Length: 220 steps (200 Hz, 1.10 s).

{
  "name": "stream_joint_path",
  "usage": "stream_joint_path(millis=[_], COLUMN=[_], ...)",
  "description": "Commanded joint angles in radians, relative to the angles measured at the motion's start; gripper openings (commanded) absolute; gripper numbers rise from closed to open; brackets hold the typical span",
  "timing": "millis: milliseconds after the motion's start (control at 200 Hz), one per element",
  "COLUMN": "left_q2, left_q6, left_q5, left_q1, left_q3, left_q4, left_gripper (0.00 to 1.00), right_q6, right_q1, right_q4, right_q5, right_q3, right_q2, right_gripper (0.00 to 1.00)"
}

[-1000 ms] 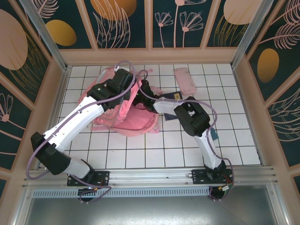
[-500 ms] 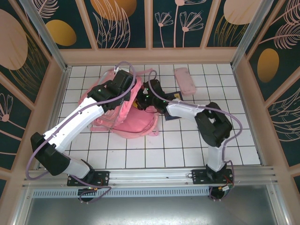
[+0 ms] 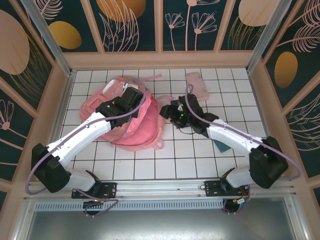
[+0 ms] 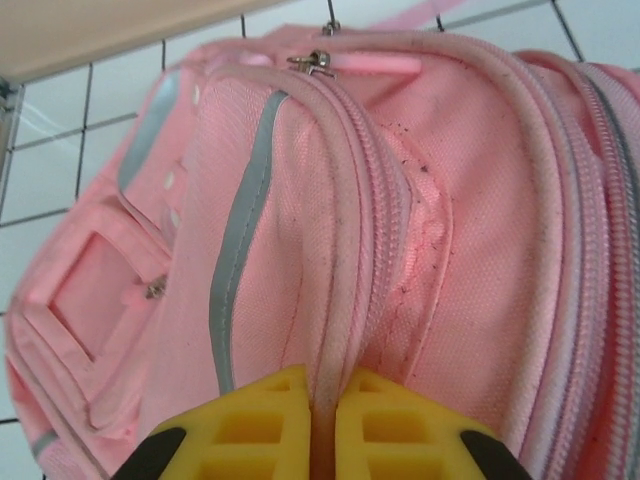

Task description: Pack the student bag

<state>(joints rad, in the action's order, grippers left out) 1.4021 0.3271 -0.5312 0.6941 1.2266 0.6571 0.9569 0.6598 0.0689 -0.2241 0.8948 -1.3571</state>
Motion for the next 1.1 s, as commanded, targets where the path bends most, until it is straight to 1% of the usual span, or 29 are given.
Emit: stream_joint_path(millis=[0, 30, 70, 85, 115, 165, 220, 255, 305, 415, 505, 571, 671, 731, 876, 956, 1006, 1096], left_q2=[-0.012, -0.008, -0.003, -0.003, -0.003, -0.008, -0.015, -0.02, -0.027, -0.025, -0.013, -0.005, 0.002, 0.007, 0.04, 0.074, 0.096, 0.137], left_q6=[0.041, 0.049, 0.063, 0.066, 0.075, 0.091, 0.104, 0.112, 0.127, 0.181, 0.247, 0.299, 0.349, 0.377, 0.439, 0.452, 0.459, 0.467], left_q5=[-0.033, -0.025, -0.012, -0.005, 0.009, 0.031, 0.063, 0.083, 0.112, 0.196, 0.238, 0.265, 0.358, 0.405, 0.452, 0.479, 0.494, 0.507], left_q1=[-0.01, -0.01, -0.01, -0.011, -0.011, -0.011, -0.011, -0.01, -0.011, -0.01, -0.011, -0.011, -0.01, -0.01, -0.001, 0.011, 0.019, 0.032], left_q3=[-0.053, -0.06, -0.065, -0.065, -0.065, -0.061, -0.058, -0.055, -0.052, -0.042, -0.034, -0.032, -0.046, -0.056, -0.058, -0.051, -0.039, -0.015], left_q4=[0.019, 0.027, 0.037, 0.038, 0.039, 0.032, 0.008, -0.011, -0.042, -0.111, -0.162, -0.202, -0.296, -0.35, -0.409, -0.426, -0.43, -0.416], left_gripper=[0.15, 0.18, 0.23, 0.24, 0.32, 0.47, 0.6, 0.66, 0.71, 0.73, 0.73, 0.73, 0.71, 0.71, 0.7, 0.7, 0.7, 0.7], right_q6=[-0.102, -0.116, -0.138, -0.153, -0.173, -0.206, -0.241, -0.251, -0.264, -0.302, -0.321, -0.33, -0.326, -0.309, -0.222, -0.158, -0.114, -0.081], right_q1=[-0.087, -0.106, -0.106, -0.139, -0.15, -0.167, -0.187, -0.199, -0.215, -0.23, -0.23, -0.225, -0.21, -0.199, -0.148, -0.118, -0.082, -0.072], right_q4=[0.045, 0.047, 0.06, 0.066, 0.072, 0.099, 0.112, 0.114, 0.106, 0.128, 0.161, 0.18, 0.205, 0.202, 0.193, 0.17, 0.158, 0.166], right_q5=[0.083, 0.089, 0.099, 0.104, 0.115, 0.14, 0.148, 0.154, 0.152, 0.165, 0.178, 0.176, 0.181, 0.178, 0.157, 0.12, 0.107, 0.118], right_q3=[-0.025, -0.016, 0.004, 0.017, 0.036, 0.08, 0.124, 0.147, 0.178, 0.274, 0.342, 0.359, 0.331, 0.273, 0.102, 0.007, -0.036, -0.063], right_q2=[0.033, 0.019, -0.011, -0.03, -0.056, -0.119, -0.191, -0.238, -0.298, -0.431, -0.519, -0.559, -0.573, -0.557, -0.474, -0.393, -0.331, -0.211], right_gripper=[0.61, 0.62, 0.63, 0.64, 0.65, 0.68, 0.73, 0.74, 0.77, 0.79, 0.81, 0.81, 0.82, 0.82, 0.8, 0.79, 0.79, 0.78])
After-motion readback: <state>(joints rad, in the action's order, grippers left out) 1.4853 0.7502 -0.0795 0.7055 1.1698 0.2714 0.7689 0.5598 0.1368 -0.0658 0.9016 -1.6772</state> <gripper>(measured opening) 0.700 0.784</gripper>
